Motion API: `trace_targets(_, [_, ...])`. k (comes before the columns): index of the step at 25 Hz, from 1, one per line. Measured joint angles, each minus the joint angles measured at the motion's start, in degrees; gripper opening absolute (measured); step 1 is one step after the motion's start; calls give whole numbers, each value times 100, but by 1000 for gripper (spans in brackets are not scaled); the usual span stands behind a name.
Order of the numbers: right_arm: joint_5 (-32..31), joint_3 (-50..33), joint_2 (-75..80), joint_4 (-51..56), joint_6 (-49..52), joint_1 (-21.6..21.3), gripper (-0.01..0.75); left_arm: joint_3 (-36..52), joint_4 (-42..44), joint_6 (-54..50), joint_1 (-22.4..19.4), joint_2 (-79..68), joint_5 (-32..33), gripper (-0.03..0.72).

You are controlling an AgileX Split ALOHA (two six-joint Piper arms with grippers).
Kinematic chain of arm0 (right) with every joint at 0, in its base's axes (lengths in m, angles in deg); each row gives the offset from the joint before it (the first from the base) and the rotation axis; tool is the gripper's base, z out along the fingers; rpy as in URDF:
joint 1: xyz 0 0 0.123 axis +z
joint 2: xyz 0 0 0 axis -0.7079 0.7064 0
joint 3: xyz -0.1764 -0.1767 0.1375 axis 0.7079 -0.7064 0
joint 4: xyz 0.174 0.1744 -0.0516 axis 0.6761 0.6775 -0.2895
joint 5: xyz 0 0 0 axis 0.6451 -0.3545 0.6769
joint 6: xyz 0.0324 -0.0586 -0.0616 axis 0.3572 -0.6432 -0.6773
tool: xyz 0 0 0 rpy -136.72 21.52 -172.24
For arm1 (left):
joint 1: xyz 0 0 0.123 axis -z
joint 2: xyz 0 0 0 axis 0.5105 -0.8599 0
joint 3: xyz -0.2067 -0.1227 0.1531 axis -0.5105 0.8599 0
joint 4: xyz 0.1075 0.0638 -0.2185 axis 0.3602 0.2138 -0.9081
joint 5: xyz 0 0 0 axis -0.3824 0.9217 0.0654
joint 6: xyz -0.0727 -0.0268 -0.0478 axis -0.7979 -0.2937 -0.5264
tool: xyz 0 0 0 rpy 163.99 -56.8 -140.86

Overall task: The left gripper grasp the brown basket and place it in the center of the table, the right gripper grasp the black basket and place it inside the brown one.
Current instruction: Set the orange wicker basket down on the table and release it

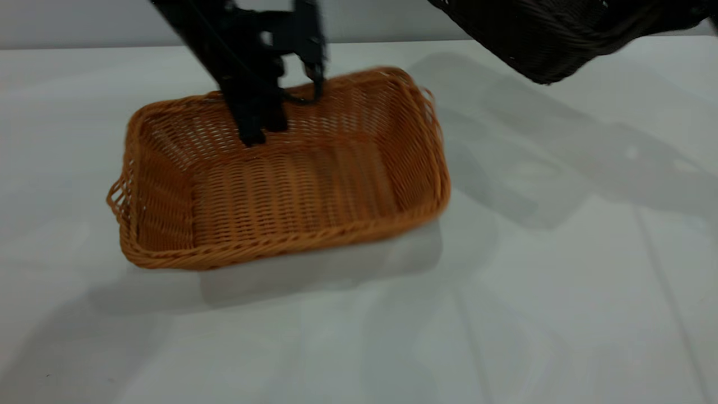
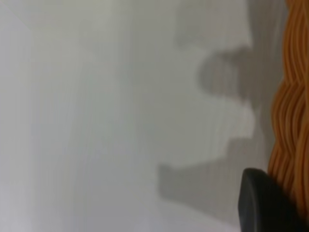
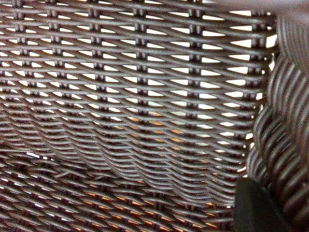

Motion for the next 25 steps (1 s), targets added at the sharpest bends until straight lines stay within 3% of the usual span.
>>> trace_targets(4, [-420,283,0,-497,67,-15,87,-13,76,329,239,-6,-90,90])
trace_targets(13, [-504,357,0,-518,97,-26,87,-13,-140,517,299,-17,-171,111])
trace_targets(16, [-528,357,0,-514,100,-32,87,-13,-282,614,305,-17,-235,178])
trace_targets(22, [-564,357,0,26,36,-268,87,-13,-433,544,356,144,-372,402])
trace_targets(25, [-576,357,0,436,-53,-524,87,-13,-434,359,374,539,8,466])
